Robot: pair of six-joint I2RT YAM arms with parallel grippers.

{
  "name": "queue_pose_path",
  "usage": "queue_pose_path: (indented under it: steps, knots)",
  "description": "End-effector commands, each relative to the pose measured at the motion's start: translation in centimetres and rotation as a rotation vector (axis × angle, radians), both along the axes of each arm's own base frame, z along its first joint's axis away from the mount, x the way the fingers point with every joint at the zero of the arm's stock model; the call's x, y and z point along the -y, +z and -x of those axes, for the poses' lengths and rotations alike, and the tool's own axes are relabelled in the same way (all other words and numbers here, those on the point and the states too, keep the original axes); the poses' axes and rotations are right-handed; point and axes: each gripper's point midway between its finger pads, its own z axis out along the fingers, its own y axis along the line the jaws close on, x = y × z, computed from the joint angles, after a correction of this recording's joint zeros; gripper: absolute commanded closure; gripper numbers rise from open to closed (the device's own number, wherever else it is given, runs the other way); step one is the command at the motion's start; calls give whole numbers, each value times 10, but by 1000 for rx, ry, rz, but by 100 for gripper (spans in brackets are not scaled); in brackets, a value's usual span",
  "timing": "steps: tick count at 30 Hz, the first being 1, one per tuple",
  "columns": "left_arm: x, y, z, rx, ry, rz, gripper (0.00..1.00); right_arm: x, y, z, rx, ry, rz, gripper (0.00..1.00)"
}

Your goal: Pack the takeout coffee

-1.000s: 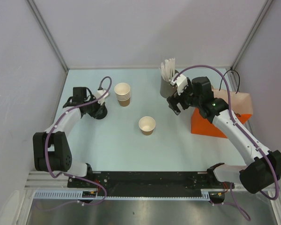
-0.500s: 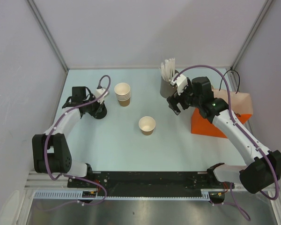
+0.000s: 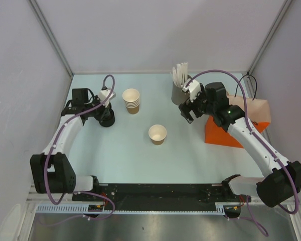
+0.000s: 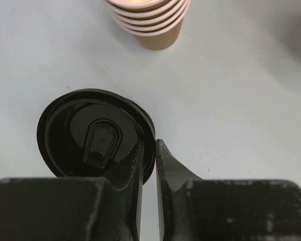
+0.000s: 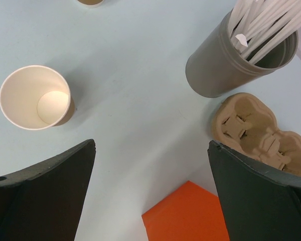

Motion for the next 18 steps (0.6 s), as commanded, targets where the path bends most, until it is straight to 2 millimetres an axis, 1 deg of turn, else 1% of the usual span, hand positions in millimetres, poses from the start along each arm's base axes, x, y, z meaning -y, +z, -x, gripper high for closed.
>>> queue_pose_path:
  steps: [1,4,5,6,7,8,9,10,11,12,13,14,15,17,18]
  knots:
    - [20,45,23,66,-121,71,84,-6,0,4,0,52,2,0]
    - [28,57,36,85,-170,93,84,-13,0,18,-20,127,-10,0]
    - [30,56,45,65,-184,100,84,-15,3,23,-15,155,-16,0]
    - [35,61,50,72,-211,118,84,-21,5,31,-21,206,-35,0]
    - [39,62,55,66,-229,125,84,-23,5,37,-20,239,-30,0]
    - [42,61,64,42,-248,134,84,-30,7,44,-14,276,-38,0]
    - [46,64,70,38,-270,148,84,-32,10,50,12,295,-36,0]
    - [50,65,75,29,-289,155,83,-38,14,52,66,329,-19,0]
    - [51,61,84,-4,-302,159,83,-47,17,61,106,367,-4,0]
    - [62,64,92,-12,-349,169,83,-52,18,70,146,399,8,0]
    - [69,64,99,-17,-382,169,83,-58,26,72,212,431,26,0]
    - [72,63,109,-53,-400,174,83,-70,27,84,248,477,48,0]
    - [76,64,115,-60,-424,179,83,-74,31,89,283,499,62,0]
    - [86,70,125,-67,-475,181,83,-80,28,96,363,564,158,0]
    - [88,70,134,-97,-492,184,83,-89,21,108,371,623,194,0]
